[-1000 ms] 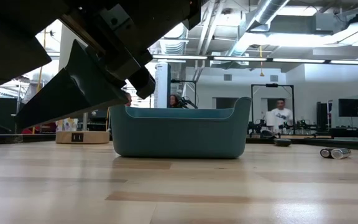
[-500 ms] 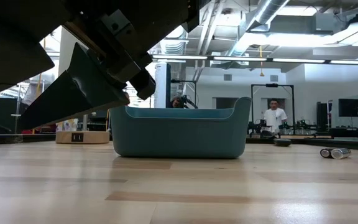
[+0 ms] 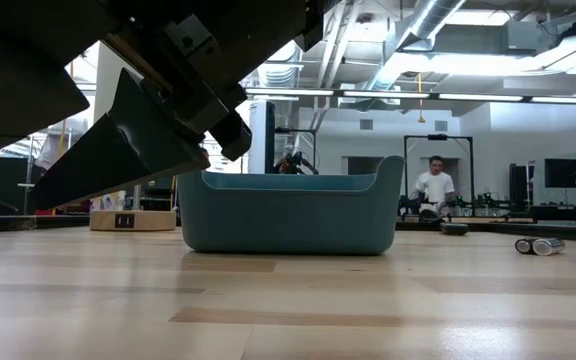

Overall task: Sort batteries
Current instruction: Put the silver battery into the blue bin

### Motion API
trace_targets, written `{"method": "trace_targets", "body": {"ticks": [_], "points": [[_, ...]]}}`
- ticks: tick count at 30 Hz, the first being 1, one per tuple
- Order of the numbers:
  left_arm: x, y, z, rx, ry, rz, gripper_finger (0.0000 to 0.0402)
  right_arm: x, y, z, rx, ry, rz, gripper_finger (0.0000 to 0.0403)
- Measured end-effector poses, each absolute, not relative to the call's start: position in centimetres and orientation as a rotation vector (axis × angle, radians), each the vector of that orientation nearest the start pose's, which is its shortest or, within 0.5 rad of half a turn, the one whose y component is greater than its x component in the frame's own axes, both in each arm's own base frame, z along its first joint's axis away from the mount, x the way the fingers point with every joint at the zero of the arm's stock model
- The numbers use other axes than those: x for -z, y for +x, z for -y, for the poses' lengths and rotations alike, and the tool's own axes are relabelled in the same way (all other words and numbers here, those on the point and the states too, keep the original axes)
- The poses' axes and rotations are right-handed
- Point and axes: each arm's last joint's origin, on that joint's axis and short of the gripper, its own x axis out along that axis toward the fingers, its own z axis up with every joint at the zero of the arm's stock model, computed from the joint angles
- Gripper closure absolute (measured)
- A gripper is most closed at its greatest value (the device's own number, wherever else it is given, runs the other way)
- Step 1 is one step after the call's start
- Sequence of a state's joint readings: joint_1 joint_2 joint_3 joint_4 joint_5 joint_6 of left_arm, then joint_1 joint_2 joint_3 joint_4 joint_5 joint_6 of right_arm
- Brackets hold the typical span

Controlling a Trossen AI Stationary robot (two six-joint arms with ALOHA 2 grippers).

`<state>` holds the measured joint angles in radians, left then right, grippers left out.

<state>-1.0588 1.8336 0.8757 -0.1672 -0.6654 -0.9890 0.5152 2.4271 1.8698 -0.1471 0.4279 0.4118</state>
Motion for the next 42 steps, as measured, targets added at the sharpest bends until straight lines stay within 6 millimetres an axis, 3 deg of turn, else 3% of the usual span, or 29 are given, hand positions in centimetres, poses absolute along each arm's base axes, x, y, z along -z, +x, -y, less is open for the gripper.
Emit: {"method": "trace_targets", "body": {"ticks": [22,42], "points": [[-10.93,16.99,26.53,-0.055,-0.052,-0.804,0.0175,-13.61,46.73,-25.08,0.048,0.073,-0.638,0.0092],[-11.06,17.13,26.09,-0.093,0.06,-0.751,0.0177,-13.64,46.43,-25.17,0.119,-0.047,-0.614,0.0092]]}}
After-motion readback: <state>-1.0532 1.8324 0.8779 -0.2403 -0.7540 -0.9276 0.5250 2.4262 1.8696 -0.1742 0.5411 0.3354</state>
